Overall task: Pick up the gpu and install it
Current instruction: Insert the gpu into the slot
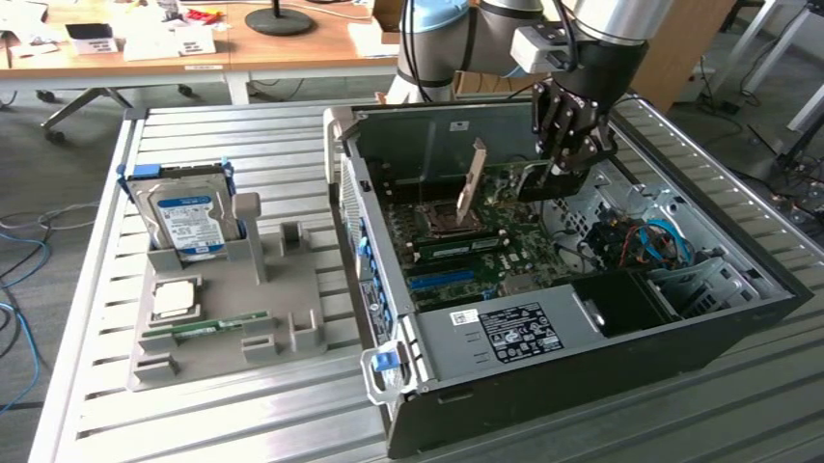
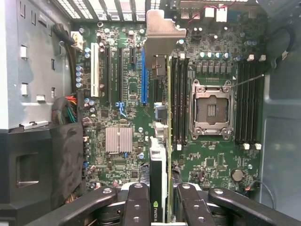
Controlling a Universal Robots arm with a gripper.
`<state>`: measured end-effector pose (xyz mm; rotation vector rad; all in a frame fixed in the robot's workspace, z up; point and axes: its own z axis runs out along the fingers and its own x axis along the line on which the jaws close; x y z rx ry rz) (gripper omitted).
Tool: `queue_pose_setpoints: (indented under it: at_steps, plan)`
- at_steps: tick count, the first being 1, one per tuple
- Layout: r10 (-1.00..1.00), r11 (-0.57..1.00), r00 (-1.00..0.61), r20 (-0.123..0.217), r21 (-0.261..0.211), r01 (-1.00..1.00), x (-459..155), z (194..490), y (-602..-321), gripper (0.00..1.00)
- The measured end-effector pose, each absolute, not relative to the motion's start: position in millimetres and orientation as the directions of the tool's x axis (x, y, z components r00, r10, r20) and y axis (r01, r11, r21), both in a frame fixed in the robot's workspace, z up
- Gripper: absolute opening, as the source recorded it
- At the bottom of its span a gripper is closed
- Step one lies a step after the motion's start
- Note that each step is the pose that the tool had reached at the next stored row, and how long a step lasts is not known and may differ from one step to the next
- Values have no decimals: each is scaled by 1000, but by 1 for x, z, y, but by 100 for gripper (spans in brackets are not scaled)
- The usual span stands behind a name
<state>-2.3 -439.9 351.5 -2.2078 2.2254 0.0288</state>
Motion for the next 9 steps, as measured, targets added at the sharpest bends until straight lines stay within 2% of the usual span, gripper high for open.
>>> queue_pose_setpoints:
  at_steps: [9]
  plan:
    - [-1000, 8, -8, -17, 8, -1000, -2, 350, -440, 27]
